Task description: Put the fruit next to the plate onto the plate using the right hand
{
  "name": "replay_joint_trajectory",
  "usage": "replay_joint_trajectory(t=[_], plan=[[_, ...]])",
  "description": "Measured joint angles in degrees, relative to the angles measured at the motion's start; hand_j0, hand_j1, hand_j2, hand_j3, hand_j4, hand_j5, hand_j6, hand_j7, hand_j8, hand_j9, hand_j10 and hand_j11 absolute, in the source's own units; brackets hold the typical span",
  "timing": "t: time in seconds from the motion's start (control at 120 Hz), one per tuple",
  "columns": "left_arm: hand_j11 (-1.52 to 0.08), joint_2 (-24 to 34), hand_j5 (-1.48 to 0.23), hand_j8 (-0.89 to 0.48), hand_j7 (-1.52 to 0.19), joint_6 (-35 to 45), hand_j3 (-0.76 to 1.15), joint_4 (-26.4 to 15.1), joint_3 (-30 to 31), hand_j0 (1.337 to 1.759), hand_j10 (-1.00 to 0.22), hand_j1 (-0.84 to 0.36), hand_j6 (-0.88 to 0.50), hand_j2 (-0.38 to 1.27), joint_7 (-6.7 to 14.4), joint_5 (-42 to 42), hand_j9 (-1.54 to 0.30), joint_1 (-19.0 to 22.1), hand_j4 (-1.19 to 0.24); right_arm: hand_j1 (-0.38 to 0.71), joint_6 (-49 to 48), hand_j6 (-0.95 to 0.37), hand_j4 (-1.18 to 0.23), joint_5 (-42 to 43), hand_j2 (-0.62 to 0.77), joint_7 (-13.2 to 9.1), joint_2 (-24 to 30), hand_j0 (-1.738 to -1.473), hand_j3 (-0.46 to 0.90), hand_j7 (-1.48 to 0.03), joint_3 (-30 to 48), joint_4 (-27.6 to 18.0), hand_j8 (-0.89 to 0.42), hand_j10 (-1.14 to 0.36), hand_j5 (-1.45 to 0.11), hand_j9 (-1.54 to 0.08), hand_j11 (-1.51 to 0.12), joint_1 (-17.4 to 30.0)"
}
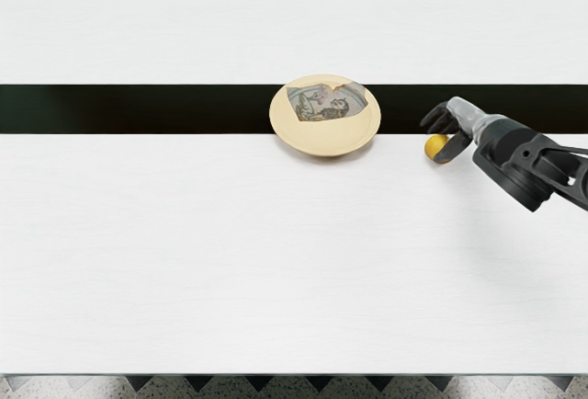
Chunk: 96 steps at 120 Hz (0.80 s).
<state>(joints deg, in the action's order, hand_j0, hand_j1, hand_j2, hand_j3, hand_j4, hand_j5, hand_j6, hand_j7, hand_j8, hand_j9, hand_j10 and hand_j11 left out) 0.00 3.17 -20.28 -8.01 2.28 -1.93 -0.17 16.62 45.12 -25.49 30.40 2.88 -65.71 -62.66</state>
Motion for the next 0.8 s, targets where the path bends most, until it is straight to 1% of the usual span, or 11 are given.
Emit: replay_joint_trajectory(t=[0.042, 0.117, 0.233, 0.35, 0.358, 0.375, 0.508, 0.558, 0.633, 0.717, 0.8], plan=[[-0.02, 0.0, -0.02, -0.02, -0.02, 0.0, 0.0, 0.01, 0.0, 1.658, -0.02, 0.33, -0.02, 0.0, 0.0, 0.0, -0.02, 0.0, -0.02, 0.24, -0.12, -0.48, -0.48, -0.15, -0.06, 0.0, 0.04, -1.657, 0.0, -0.62, 0.02, 0.01, -0.44, -0.48, -0.62, -0.63, -0.63, 0.09], [-0.02, 0.0, -0.02, -0.02, -0.02, 0.01, 0.0, 0.02, -0.01, 1.658, -0.02, 0.33, -0.02, 0.0, 0.0, 0.0, -0.02, 0.0, -0.02, 0.27, -0.27, -0.5, -0.5, -0.27, -0.06, 0.02, 0.17, -1.656, 0.0, -0.64, 0.02, 0.02, -0.39, -0.47, -0.64, -0.66, -0.66, 0.29], [-0.02, 0.0, -0.02, -0.02, -0.02, 0.01, 0.0, 0.04, -0.02, 1.658, -0.02, 0.33, -0.02, 0.0, 0.0, 0.01, -0.02, 0.0, -0.02, 0.33, -0.66, -0.45, -0.52, -0.51, -0.01, 0.03, 0.95, -1.651, 0.0, -0.67, 0.05, 0.02, -0.33, -0.47, -0.68, -0.69, -0.69, 0.47], [-0.02, 0.0, -0.02, -0.02, -0.02, 0.03, 0.0, 0.03, -0.02, 1.658, -0.02, 0.33, -0.02, 0.0, 0.0, 0.01, -0.02, 0.0, -0.02, 0.35, -0.98, -0.43, -0.54, -0.64, 0.05, 0.02, 1.18, -1.647, 0.0, -0.69, 0.09, 0.02, -0.32, -0.49, -0.68, -0.69, -0.69, 0.56], [-0.02, 0.0, -0.02, -0.02, -0.02, 0.03, 0.0, 0.03, -0.02, 1.658, -0.02, 0.33, -0.02, 0.0, 0.0, 0.01, -0.02, 0.0, -0.02, 0.36, -0.99, -0.43, -0.55, -0.63, 0.03, 0.02, 1.19, -1.646, 0.0, -0.69, 0.1, 0.03, -0.32, -0.49, -0.68, -0.69, -0.69, 0.57], [-0.02, 0.0, -0.02, -0.02, -0.02, 0.03, 0.0, 0.03, -0.02, 1.658, -0.02, 0.33, -0.02, 0.0, 0.0, 0.01, -0.02, 0.0, -0.02, 0.35, -1.04, -0.41, -0.55, -0.7, 0.06, 0.02, 1.21, -1.646, 0.0, -0.7, 0.09, 0.03, -0.32, -0.49, -0.68, -0.7, -0.7, 0.58], [-0.02, 0.0, -0.02, -0.02, -0.02, 0.02, 0.0, 0.02, -0.02, 1.658, -0.02, 0.33, -0.02, 0.0, 0.0, 0.0, -0.02, 0.0, -0.02, 0.3, -1.47, -0.42, -0.6, -0.99, 0.0, 0.0, 1.28, -1.647, 0.0, -0.73, 0.06, 0.11, -0.35, -0.51, -0.69, -0.72, -0.73, 0.59], [-0.02, 0.0, -0.02, -0.02, -0.02, 0.02, 0.0, 0.02, -0.01, 1.658, -0.02, 0.33, -0.02, 0.0, 0.0, 0.0, -0.02, -0.01, -0.02, 0.29, -1.73, -0.43, -0.61, -1.14, -0.01, 0.0, 1.29, -1.646, 0.0, -0.74, 0.06, 0.12, -0.32, -0.51, -0.7, -0.73, -0.75, 0.57], [-0.02, 0.0, -0.02, -0.02, -0.02, 0.03, 0.0, 0.02, -0.01, 1.658, -0.02, 0.33, -0.02, 0.0, 0.0, 0.0, -0.02, 0.0, -0.02, 0.28, -2.31, -0.44, -0.63, -1.4, 0.03, -0.02, 1.3, -1.647, 0.0, -0.78, 0.03, 0.13, -0.32, -0.52, -0.74, -0.77, -0.78, 0.46], [-0.02, 0.0, -0.02, -0.02, -0.02, 0.01, 0.0, 0.02, -0.01, 1.658, -0.02, 0.33, -0.02, 0.0, 0.0, 0.0, -0.02, 0.0, -0.02, 0.26, -2.86, -0.48, -0.65, -1.99, 0.11, -0.03, 1.31, -1.648, 0.0, -0.81, 0.02, 0.13, -0.35, -0.55, -0.78, -0.81, -0.82, 0.24], [-0.02, 0.0, -0.02, -0.02, -0.02, 0.0, 0.0, 0.01, -0.01, 1.658, -0.02, 0.33, -0.02, 0.0, 0.0, 0.0, -0.02, 0.0, -0.02, 0.25, -3.15, -0.51, -0.65, -2.43, 0.15, -0.02, 1.31, -1.65, 0.0, -0.84, 0.06, 0.12, -0.37, -0.58, -0.83, -0.85, -0.86, -0.04]])
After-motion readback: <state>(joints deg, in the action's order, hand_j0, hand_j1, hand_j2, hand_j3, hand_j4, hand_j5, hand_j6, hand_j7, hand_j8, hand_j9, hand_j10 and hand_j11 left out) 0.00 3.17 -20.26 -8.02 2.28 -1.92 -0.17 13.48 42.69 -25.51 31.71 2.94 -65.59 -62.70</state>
